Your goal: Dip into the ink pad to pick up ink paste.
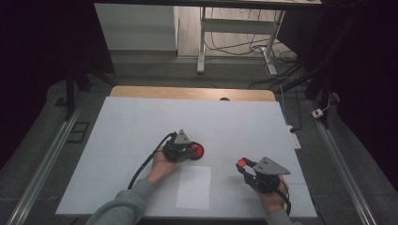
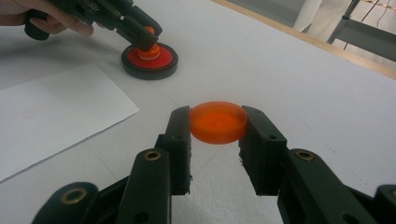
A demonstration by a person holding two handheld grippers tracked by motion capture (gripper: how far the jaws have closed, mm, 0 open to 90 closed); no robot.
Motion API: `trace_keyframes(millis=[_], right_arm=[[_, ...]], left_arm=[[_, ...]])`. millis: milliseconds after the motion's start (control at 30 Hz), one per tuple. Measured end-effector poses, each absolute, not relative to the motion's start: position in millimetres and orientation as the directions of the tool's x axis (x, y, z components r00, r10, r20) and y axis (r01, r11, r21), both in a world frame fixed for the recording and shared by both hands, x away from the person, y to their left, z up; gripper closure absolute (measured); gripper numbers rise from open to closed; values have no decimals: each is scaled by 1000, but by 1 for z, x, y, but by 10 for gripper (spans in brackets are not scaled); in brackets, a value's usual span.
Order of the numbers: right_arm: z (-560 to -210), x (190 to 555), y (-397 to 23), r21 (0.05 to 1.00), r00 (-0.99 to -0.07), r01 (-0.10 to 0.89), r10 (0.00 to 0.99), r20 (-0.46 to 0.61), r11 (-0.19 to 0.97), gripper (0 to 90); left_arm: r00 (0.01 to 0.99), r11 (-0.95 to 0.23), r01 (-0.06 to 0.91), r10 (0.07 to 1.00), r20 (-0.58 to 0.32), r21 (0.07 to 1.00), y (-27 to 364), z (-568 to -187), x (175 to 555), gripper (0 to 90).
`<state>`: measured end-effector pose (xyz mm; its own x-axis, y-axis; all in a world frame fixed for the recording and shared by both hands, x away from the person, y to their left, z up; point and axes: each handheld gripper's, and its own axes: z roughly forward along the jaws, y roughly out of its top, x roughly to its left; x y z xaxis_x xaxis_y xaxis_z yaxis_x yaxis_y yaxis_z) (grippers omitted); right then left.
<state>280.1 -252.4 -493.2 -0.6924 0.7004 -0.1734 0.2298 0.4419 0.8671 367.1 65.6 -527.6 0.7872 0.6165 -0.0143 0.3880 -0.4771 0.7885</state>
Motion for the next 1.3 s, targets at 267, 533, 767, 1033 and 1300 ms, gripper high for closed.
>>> trace_keyframes(millis=[267,533,767,1033,1300], right_arm=[[-494,281,-251,867,-698,231,696,-169,442,643],[-494,282,-254,871,-700,229,695,-164,436,643],[-493,281,-253,872,-699,226,696,-166,435,642],[-493,282,-254,871,-698,230,698,-163,434,642],[-493,282,-255,871,-697,231,698,-163,434,643]], left_arm=[[794,-476,394,607,-31,786,67,-527,370,728],[790,-381,371,609,-72,847,77,-510,365,726],[792,-374,364,607,-71,853,77,-499,361,726],[786,-393,395,613,-84,830,76,-507,366,725],[789,-433,403,610,-67,806,71,-517,369,725]])
